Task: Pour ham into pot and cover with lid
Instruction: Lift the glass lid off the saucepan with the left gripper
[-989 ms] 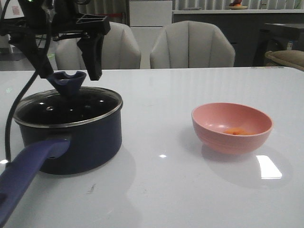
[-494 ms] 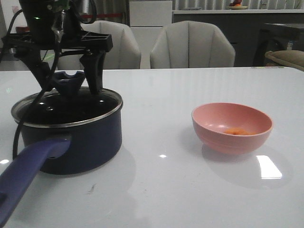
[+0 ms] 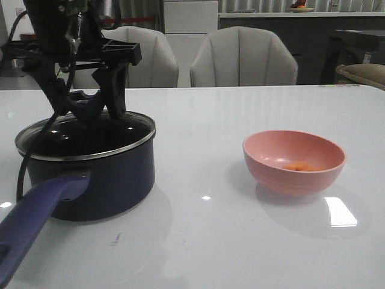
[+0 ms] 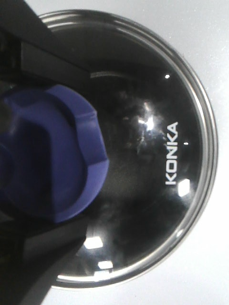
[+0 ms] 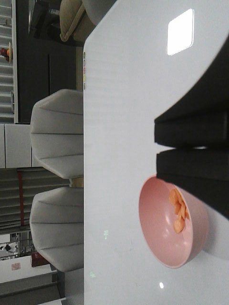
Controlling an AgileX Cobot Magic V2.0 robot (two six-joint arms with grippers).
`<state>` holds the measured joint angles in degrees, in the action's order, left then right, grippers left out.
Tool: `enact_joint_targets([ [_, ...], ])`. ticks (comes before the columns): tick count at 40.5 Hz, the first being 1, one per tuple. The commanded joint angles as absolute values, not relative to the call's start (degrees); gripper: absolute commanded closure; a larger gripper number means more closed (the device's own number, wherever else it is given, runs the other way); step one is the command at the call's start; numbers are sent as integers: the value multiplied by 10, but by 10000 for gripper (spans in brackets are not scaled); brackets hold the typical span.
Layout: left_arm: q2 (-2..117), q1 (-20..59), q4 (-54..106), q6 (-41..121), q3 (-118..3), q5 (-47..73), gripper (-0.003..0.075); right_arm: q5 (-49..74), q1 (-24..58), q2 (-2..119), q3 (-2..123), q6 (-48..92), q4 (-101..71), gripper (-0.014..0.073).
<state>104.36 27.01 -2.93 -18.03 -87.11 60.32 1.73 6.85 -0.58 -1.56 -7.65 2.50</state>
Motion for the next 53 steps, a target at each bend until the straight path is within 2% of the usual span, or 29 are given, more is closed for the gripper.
enact_joint_targets([
  [1,992,273,-47,-188,-889,587,443,-34,66,-18,-13,-74,30,436],
  [16,898,256,-110,-164,-862,585,443,-34,66,-18,-13,-74,30,436],
  [28,815,94,-95,-154,-735,511,443,-34,66,-18,-13,-74,30,436],
  [34,812,-5,-4,-43,-678,486,443,-34,66,-18,-13,-74,30,436],
  [40,822,-75,34,-29,-625,426,443,-34,66,-18,-13,-74,30,436],
  [53,895,-101,39,-21,-598,379,440,-34,66,-18,-13,-74,30,436],
])
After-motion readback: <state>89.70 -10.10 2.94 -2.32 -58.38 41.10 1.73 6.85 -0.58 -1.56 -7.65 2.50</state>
